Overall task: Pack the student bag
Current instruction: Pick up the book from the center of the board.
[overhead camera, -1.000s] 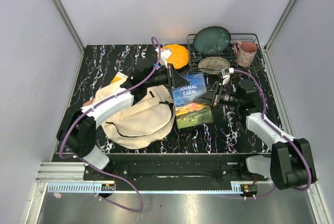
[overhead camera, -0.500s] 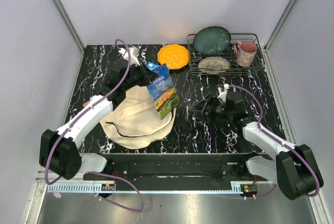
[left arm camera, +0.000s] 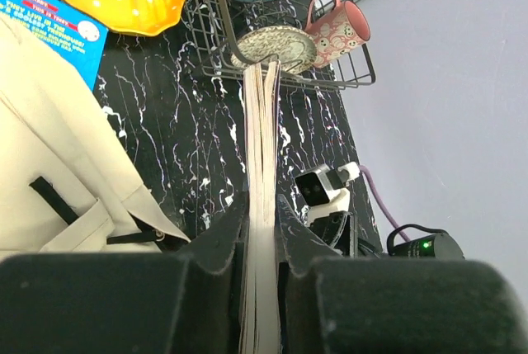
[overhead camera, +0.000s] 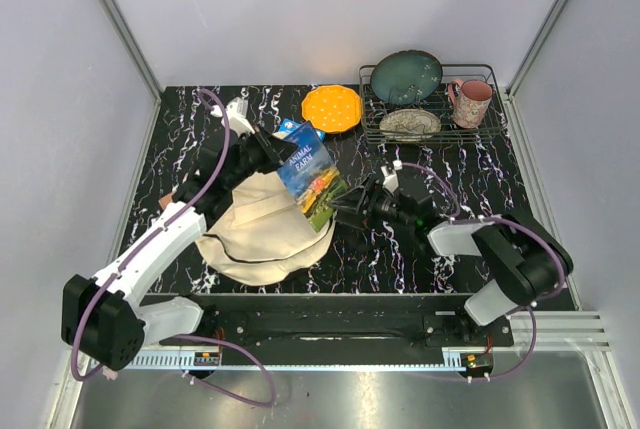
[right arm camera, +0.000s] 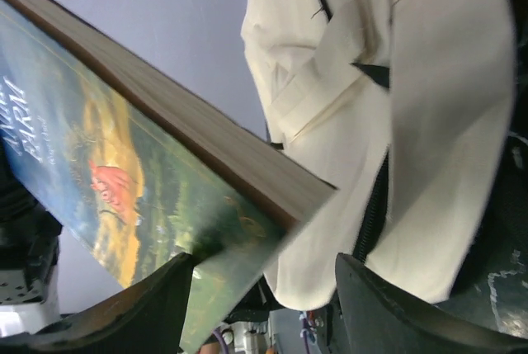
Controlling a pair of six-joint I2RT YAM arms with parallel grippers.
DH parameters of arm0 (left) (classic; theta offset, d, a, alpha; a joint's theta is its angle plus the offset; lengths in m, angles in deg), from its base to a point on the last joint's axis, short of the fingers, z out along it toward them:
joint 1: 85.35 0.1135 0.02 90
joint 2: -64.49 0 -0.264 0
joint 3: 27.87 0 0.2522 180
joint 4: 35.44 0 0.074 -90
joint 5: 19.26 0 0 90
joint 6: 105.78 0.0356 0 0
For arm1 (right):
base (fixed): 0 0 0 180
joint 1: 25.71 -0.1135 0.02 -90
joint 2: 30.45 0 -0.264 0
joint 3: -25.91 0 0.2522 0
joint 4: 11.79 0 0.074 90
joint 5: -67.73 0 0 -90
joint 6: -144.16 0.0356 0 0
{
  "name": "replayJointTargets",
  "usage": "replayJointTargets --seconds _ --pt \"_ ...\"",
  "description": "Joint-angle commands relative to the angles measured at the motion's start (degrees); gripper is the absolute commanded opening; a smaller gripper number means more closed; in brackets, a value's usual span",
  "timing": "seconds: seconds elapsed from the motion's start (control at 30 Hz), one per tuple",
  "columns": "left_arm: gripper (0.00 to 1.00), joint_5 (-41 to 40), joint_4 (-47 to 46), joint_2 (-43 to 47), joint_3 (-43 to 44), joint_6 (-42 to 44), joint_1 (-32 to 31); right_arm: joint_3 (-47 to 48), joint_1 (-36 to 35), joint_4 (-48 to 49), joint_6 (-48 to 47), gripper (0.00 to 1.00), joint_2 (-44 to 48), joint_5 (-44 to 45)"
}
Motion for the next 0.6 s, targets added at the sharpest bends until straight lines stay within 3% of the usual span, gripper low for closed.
replayJointTargets --seconds 0.0,0.37,0.57 --pt "0.00 0.21 -9.17 3.30 -1.59 -5.56 0.08 3.62 -2.61 19.68 5.04 0.75 -5.08 1.27" --pt "0.00 -0.75 -12.34 5.15 -6.16 -8.11 0.08 4.59 -4.19 34.80 11.71 0.69 -12.29 2.41" --pt "0.00 -4.52 -14.45 8.13 -8.54 -7.68 0.25 4.33 -5.33 36.40 13.74 0.72 -12.73 3.99"
